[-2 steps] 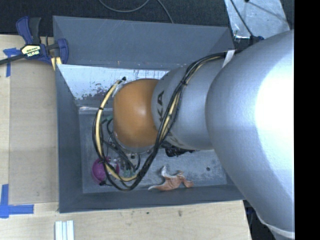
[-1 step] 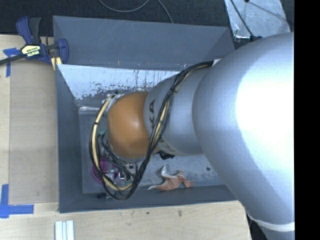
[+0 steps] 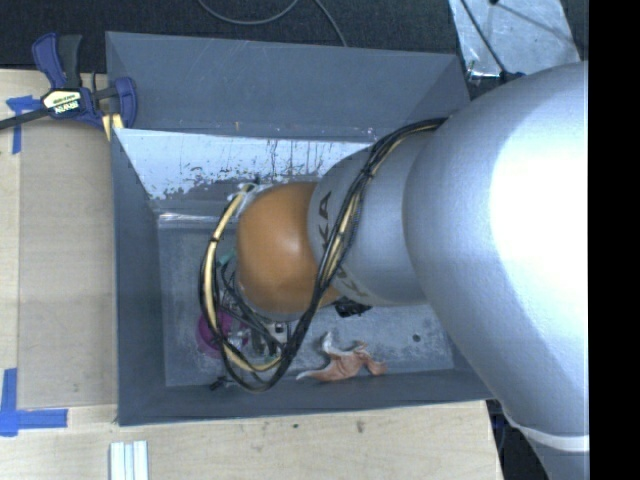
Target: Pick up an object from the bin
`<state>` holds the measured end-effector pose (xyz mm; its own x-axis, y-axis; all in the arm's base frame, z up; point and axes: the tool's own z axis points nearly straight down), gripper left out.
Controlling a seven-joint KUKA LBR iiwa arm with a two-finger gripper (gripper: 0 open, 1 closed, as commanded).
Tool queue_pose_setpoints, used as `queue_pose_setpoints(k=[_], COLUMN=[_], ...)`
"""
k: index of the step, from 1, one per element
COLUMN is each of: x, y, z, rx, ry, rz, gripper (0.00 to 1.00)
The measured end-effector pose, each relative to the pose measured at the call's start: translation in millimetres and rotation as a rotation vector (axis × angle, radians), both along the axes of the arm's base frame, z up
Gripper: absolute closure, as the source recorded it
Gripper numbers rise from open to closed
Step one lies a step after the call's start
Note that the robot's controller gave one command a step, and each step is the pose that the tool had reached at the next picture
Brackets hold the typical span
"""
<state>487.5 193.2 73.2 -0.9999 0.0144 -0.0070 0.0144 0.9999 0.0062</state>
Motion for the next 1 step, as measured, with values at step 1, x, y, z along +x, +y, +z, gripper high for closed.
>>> queue_pose_setpoints(k=[1], x=[0.0], y=[0.0], z=[0.0], rx=[0.0], ry=[0.0], rz=[0.0], gripper=[1.0])
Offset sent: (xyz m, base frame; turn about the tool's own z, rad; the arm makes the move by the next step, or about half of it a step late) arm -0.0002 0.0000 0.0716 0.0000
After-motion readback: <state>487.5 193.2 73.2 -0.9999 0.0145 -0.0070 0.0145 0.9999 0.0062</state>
